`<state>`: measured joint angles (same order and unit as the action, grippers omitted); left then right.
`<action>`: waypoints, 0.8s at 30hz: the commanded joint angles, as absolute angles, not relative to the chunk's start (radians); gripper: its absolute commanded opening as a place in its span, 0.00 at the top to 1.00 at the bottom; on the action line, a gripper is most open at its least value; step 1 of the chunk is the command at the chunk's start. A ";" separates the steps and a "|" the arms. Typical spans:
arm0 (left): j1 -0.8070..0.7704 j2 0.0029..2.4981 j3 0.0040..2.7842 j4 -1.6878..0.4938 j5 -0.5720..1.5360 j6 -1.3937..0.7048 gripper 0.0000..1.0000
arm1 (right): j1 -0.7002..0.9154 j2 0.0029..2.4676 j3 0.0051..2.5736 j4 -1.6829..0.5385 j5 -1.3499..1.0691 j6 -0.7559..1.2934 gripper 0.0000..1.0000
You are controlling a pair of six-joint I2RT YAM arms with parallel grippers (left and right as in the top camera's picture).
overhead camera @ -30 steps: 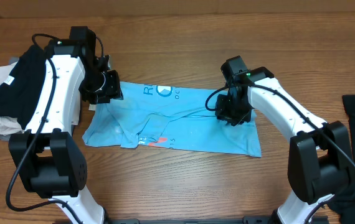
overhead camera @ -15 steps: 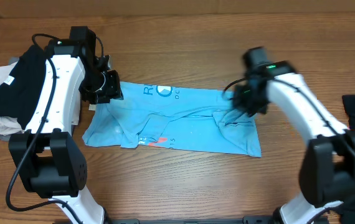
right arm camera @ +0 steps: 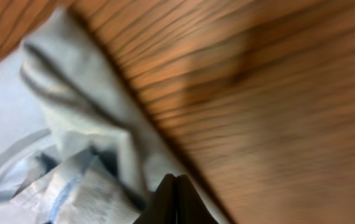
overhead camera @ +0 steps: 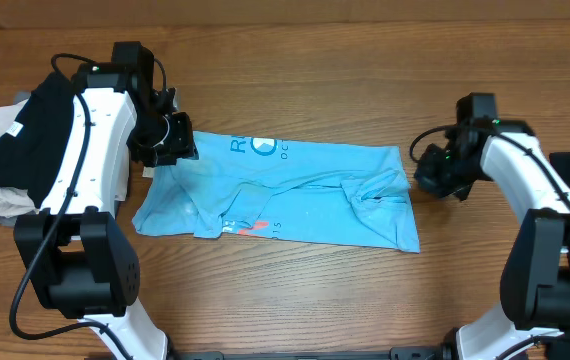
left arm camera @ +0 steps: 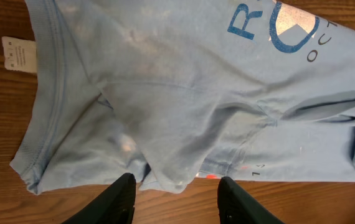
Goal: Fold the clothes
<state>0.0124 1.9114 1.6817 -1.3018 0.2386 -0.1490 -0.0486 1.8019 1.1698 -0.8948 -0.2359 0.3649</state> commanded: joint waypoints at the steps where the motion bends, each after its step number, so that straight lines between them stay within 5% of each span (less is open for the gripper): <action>1: 0.005 1.909 1.685 -1.301 0.237 -0.135 0.53 | 0.002 1.784 1.120 -0.805 -0.408 0.359 0.96; 9: 0.005 1.909 1.685 -1.323 0.237 -0.135 0.54 | 0.112 1.783 1.109 -0.487 -0.597 0.358 0.96; 24: 0.005 1.909 1.685 -1.300 0.237 -0.135 0.53 | -0.085 1.729 1.214 -1.031 -0.317 0.258 0.91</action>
<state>0.0124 1.9114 1.6817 -1.3079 0.2386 -0.1490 -0.0650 1.7424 1.2243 -1.0252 -0.3656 0.2756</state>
